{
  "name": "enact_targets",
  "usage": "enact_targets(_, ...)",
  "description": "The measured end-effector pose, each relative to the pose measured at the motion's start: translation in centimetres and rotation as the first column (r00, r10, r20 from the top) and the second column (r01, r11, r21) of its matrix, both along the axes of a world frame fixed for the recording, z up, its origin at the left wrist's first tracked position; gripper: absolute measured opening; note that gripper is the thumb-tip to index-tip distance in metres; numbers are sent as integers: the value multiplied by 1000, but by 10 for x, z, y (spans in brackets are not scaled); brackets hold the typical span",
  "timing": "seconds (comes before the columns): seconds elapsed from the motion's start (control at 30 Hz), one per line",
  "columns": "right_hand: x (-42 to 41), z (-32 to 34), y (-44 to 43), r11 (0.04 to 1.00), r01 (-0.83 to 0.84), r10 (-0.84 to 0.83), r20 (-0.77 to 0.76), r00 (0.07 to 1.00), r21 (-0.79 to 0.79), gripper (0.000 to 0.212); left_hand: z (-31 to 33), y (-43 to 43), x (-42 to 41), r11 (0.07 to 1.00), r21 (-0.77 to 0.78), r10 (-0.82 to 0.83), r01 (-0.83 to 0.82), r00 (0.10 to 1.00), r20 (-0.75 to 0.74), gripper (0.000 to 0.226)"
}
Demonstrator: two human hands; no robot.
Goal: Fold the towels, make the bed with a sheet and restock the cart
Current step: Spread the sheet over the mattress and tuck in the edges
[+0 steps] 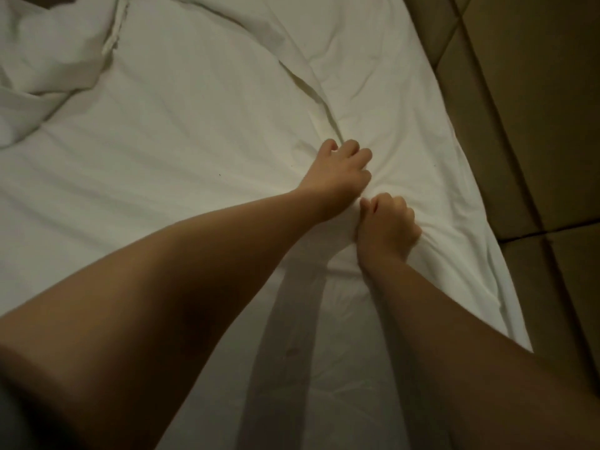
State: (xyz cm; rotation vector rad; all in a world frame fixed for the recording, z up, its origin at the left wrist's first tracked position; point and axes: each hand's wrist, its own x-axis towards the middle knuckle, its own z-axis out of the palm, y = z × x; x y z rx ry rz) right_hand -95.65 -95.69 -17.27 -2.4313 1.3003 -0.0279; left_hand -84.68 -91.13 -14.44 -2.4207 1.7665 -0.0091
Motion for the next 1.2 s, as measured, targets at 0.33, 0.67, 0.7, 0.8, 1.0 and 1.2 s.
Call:
enact_targets(0.33,-2,-23,7,999,22,-18,97,995,-45,26,35,-32,86,979,198,-57,36,993,102,24)
enact_targets(0.67,-3,-39,10,972,36,7,183,983,-231,30,28,-37,113,976,156,-168,151,981,99,20)
enact_targets(0.7,-3,-40,11,971,42,5,195,981,-237,29,32,-40,116,968,181,-192,174,977,89,21)
enact_targets(0.8,-3,-44,10,961,54,4,206,979,-273,28,44,-44,130,926,317,-209,204,978,-17,26)
enact_targets(1.0,-3,-50,10,942,66,11,227,974,-329,26,48,-40,145,900,416,-144,132,990,-3,28)
enact_targets(1.2,-4,-55,10,924,85,11,250,968,-372,28,28,-33,149,975,191,-141,117,983,121,16)
